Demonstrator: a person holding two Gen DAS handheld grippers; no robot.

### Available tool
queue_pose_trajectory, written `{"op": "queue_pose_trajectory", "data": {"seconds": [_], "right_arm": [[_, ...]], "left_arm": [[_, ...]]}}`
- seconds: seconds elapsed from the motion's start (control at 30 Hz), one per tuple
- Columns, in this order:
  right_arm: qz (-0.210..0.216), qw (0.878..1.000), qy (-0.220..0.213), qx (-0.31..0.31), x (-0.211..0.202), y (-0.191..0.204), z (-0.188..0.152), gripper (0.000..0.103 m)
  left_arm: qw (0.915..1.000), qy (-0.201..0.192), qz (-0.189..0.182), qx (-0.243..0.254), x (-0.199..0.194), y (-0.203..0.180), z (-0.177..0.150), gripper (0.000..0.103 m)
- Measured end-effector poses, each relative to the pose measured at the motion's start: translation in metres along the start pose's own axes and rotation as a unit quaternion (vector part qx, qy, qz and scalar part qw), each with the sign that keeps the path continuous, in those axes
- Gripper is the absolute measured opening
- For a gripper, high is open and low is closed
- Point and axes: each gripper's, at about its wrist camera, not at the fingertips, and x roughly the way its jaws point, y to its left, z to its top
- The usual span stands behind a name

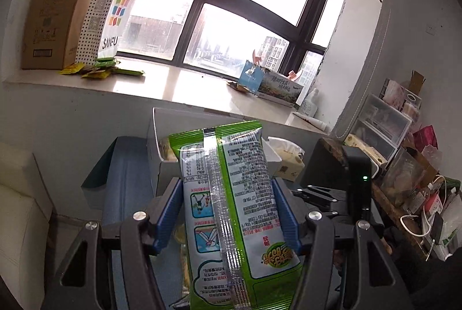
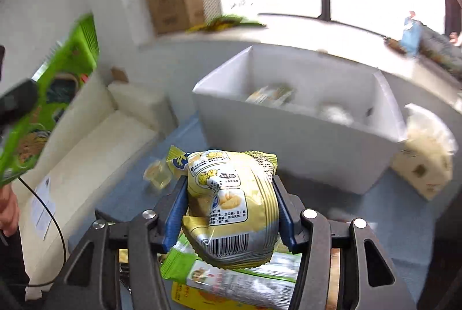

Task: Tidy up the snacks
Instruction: 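Grasp the yellow chip bag with the right tool and drop it into the box, then lower the green-and-white packet into the box and open the left tool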

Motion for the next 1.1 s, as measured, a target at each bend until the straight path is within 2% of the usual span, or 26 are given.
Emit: {"op": "queue_pose_trajectory", "data": {"seconds": [0.13, 0.23, 0.3, 0.37, 0.43, 0.5, 0.73, 0.8, 0.83, 0.87, 0.9, 0.93, 0.97, 1.03, 1.1], "right_arm": [[-0.06, 0.995, -0.072, 0.031, -0.046, -0.027, 0.025, 0.059], [-0.067, 0.989, -0.112, 0.068, -0.063, -0.05, 0.05, 0.059], [-0.086, 0.985, -0.125, 0.078, -0.062, -0.064, 0.067, 0.059], [-0.099, 0.983, -0.118, 0.095, -0.051, -0.077, 0.085, 0.059], [-0.093, 0.982, -0.104, 0.125, -0.04, -0.095, 0.1, 0.059], [-0.11, 0.98, -0.093, 0.134, -0.019, -0.108, 0.116, 0.059], [-0.127, 0.975, -0.045, 0.178, 0.044, -0.153, 0.145, 0.059], [-0.128, 0.977, -0.029, 0.169, 0.06, -0.153, 0.148, 0.059], [-0.135, 0.976, -0.02, 0.167, 0.067, -0.153, 0.148, 0.06], [-0.135, 0.976, -0.01, 0.169, 0.074, -0.154, 0.148, 0.061], [-0.122, 0.977, 0.003, 0.176, 0.082, -0.156, 0.147, 0.065], [-0.113, 0.976, 0.01, 0.186, 0.088, -0.158, 0.145, 0.087], [-0.113, 0.975, 0.009, 0.193, 0.091, -0.159, 0.143, 0.103], [-0.125, 0.975, 0.015, 0.181, 0.092, -0.156, 0.14, 0.103], [-0.111, 0.98, 0.011, 0.163, 0.089, -0.15, 0.139, 0.103]], "left_arm": [[0.9998, -0.017, 0.002, 0.011, 0.023, -0.006, 0.038, 0.066], [0.9996, -0.017, 0.004, 0.021, 0.052, -0.008, 0.069, 0.066], [0.9998, -0.005, 0.007, 0.02, 0.08, -0.007, 0.089, 0.066], [0.9999, 0.013, 0.009, 0.007, 0.11, -0.001, 0.106, 0.066], [0.9993, 0.028, 0.024, -0.002, 0.139, 0.008, 0.119, 0.066], [0.9981, 0.046, 0.042, 0.005, 0.168, 0.013, 0.127, 0.066], [0.9903, 0.108, 0.088, -0.002, 0.248, 0.041, 0.128, 0.067], [0.9886, 0.129, 0.077, 0.0, 0.264, 0.048, 0.123, 0.073], [0.9867, 0.132, 0.095, 0.006, 0.269, 0.05, 0.12, 0.078], [0.9843, 0.133, 0.116, 0.007, 0.272, 0.054, 0.117, 0.096], [0.9822, 0.139, 0.126, 0.001, 0.276, 0.061, 0.114, 0.103], [0.9805, 0.148, 0.129, -0.009, 0.278, 0.067, 0.111, 0.103], [0.9785, 0.159, 0.129, -0.024, 0.279, 0.073, 0.106, 0.103], [0.9756, 0.172, 0.13, -0.041, 0.277, 0.081, 0.101, 0.103], [0.9767, 0.163, 0.135, -0.036, 0.267, 0.082, 0.099, 0.103]]}}
